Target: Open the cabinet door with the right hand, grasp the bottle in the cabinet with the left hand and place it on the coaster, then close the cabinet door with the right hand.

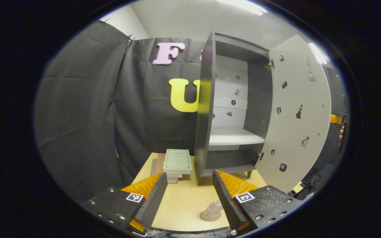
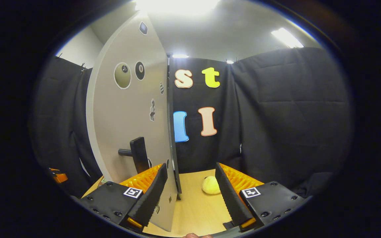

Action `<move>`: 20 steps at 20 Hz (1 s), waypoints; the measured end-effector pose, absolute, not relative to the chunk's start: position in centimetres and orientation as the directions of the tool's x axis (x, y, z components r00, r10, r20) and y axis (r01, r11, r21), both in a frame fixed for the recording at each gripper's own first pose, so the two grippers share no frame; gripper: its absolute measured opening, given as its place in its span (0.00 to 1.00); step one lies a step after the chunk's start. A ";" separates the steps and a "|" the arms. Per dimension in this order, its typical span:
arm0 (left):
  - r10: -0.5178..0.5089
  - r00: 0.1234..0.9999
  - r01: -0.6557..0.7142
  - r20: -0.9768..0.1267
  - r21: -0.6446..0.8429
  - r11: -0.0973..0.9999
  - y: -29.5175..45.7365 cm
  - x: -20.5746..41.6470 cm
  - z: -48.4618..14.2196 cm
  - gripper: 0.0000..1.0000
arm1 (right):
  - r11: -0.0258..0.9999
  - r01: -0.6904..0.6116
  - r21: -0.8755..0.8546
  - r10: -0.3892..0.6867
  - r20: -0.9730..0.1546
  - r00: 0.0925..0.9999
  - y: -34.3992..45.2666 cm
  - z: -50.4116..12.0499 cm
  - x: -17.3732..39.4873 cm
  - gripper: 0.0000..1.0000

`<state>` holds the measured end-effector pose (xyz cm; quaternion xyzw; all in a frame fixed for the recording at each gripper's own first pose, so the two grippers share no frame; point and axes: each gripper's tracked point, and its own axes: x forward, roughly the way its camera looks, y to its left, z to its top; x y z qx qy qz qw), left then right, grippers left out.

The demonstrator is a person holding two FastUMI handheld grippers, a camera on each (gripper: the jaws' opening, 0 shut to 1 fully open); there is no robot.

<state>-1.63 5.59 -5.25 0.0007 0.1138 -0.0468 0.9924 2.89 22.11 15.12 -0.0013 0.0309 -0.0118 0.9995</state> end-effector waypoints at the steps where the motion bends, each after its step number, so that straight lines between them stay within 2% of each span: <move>1: -0.093 0.969 0.097 -0.228 0.004 0.995 5.8 -1.8 -5.4 0.82 | 1.000 0.024 0.012 -0.023 -0.057 0.998 22.9 14.9 2.7 0.93; 4: -0.085 0.970 0.097 -0.228 0.040 0.995 6.4 -2.1 -5.4 0.84 | 0.997 -0.001 0.079 0.005 -0.054 0.999 25.2 14.5 2.4 0.93; 5: -0.089 0.969 0.102 -0.230 0.043 0.994 6.3 -2.0 -5.6 0.84 | 0.994 -0.018 0.105 0.024 -0.062 0.998 26.0 14.1 2.4 0.90; 6: -0.091 0.968 0.104 -0.233 0.041 0.994 6.3 -2.1 -5.8 0.84 | 0.991 -0.038 0.125 0.046 -0.067 0.997 26.9 14.0 2.6 0.95; 8: -0.099 0.966 0.109 -0.240 0.028 0.994 6.4 -2.2 -6.1 0.82 | 0.985 -0.080 0.151 0.090 -0.062 0.994 28.8 13.9 3.0 0.96; 20: -0.043 0.965 0.050 -0.259 0.023 0.998 10.5 -0.9 -6.5 0.84 | 0.942 -0.313 0.122 0.322 -0.054 0.945 41.3 14.0 7.8 0.98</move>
